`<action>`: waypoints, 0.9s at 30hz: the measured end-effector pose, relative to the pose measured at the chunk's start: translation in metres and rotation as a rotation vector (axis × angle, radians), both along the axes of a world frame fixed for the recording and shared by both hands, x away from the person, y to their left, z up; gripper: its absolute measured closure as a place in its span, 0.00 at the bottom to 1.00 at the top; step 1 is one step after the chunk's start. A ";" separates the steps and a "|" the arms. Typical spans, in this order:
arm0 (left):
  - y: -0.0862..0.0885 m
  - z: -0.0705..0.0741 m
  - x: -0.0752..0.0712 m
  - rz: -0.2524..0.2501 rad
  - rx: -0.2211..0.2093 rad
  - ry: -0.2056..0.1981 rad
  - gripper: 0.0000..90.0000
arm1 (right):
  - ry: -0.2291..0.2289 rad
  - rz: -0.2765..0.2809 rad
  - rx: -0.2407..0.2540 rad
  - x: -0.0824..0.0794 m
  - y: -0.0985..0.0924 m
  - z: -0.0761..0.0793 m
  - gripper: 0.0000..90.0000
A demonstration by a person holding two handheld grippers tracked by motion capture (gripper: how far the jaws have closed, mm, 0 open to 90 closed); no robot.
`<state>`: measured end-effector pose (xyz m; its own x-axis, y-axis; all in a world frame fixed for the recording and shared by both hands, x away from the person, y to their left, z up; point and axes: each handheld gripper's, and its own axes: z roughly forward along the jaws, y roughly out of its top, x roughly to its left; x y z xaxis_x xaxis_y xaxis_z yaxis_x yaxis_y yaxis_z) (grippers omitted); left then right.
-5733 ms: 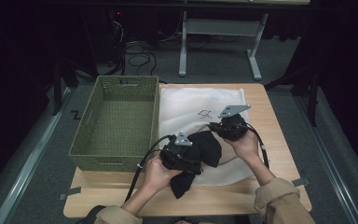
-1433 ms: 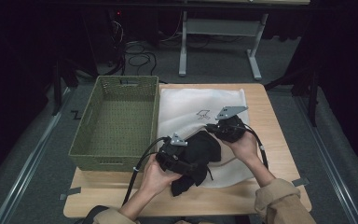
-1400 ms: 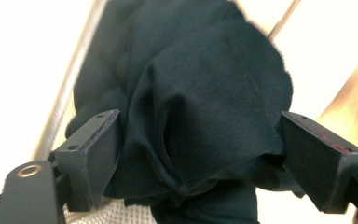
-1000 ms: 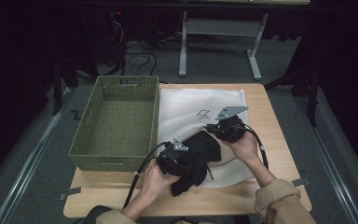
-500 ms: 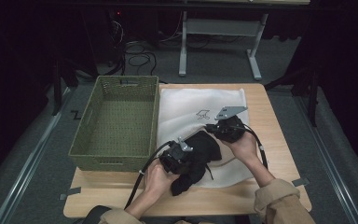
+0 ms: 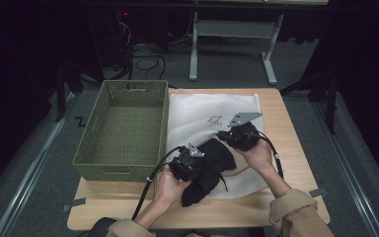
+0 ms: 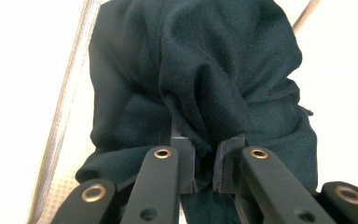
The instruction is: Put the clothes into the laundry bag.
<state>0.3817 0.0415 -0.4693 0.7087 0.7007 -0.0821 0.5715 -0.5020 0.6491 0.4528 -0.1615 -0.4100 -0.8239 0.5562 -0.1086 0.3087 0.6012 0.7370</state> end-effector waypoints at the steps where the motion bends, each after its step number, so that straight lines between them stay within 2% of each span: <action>1: 0.000 0.000 0.001 0.000 -0.011 0.002 0.91 | 0.000 -0.001 0.004 0.000 0.000 0.000 0.98; 4: 0.000 0.001 0.004 0.008 -0.037 0.004 0.92 | -0.001 0.000 0.003 0.000 0.000 0.000 0.98; 10: -0.005 0.009 0.010 0.013 -0.055 -0.016 0.92 | -0.002 0.002 0.009 0.000 0.000 0.001 0.98; 19: -0.019 0.009 0.028 0.050 -0.061 -0.057 0.92 | -0.008 0.008 0.010 -0.002 -0.001 0.005 0.98; 23: -0.024 0.010 0.035 0.070 -0.047 -0.079 0.92 | -0.005 0.007 0.018 -0.002 -0.002 0.005 0.98; 27: -0.027 0.007 0.042 0.103 -0.053 -0.099 0.92 | -0.008 0.007 0.022 -0.003 -0.003 0.006 0.98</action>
<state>0.4233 0.0149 -0.4621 0.6395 0.7669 -0.0543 0.5501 -0.4071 0.7292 0.4497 -0.1649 -0.4038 -0.8268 0.5531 -0.1027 0.2988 0.5866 0.7527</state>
